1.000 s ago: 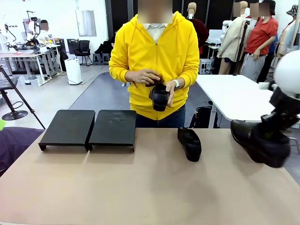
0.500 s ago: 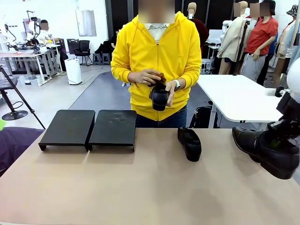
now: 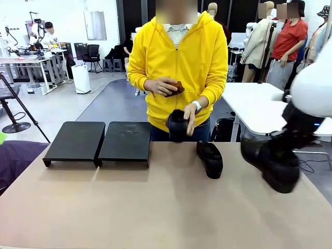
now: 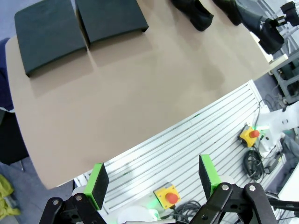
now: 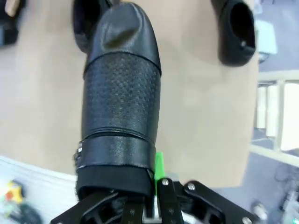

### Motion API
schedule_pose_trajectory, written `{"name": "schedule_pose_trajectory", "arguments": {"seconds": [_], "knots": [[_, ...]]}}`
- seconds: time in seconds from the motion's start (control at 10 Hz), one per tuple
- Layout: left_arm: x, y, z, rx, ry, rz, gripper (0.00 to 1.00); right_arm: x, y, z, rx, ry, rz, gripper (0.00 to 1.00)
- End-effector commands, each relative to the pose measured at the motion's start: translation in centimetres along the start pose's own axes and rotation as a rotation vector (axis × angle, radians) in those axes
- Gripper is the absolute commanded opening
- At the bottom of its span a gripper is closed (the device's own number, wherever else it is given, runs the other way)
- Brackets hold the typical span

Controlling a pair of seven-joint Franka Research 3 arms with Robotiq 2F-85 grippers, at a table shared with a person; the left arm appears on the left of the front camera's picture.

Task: Organize the shoes by placing them on the stand.
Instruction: Pick up one Shoe and place it in the middle of the table.

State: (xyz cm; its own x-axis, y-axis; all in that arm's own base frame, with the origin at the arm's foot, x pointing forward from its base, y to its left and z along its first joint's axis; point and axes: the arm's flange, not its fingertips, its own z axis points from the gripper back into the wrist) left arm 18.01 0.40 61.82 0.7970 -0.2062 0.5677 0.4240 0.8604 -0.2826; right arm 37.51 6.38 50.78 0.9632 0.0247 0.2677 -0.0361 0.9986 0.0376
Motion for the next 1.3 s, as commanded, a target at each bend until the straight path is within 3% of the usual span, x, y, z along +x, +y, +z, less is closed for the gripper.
{"name": "schedule_pose_trajectory", "arguments": {"seconds": [0.0,0.2,0.5,0.7,1.0,1.2], "knots": [[-0.1,0.1,0.1,-0.021,-0.003,-0.010,1.00,0.7,3.8,-0.9,-0.058,-0.012,-0.058,0.00],[-0.1,0.1,0.1,-0.021,-0.003,-0.010,1.00,0.1,-2.0,0.2,-0.085,0.002,-0.178,0.00],[-0.1,0.1,0.1,-0.021,-0.003,-0.010,1.00,-3.6,-11.8,1.6,-0.162,0.035,-0.387,0.00],[-0.1,0.1,0.1,-0.021,-0.003,-0.010,1.00,-5.1,-14.9,1.0,-0.106,0.040,-0.428,0.00],[-0.1,0.1,0.1,-0.021,-0.003,-0.010,1.00,-5.5,-13.1,0.8,-0.075,0.005,-0.444,0.00],[-0.1,0.1,0.1,-0.021,-0.003,-0.010,1.00,-5.1,-5.9,2.7,-0.061,0.005,-0.399,0.00]]}}
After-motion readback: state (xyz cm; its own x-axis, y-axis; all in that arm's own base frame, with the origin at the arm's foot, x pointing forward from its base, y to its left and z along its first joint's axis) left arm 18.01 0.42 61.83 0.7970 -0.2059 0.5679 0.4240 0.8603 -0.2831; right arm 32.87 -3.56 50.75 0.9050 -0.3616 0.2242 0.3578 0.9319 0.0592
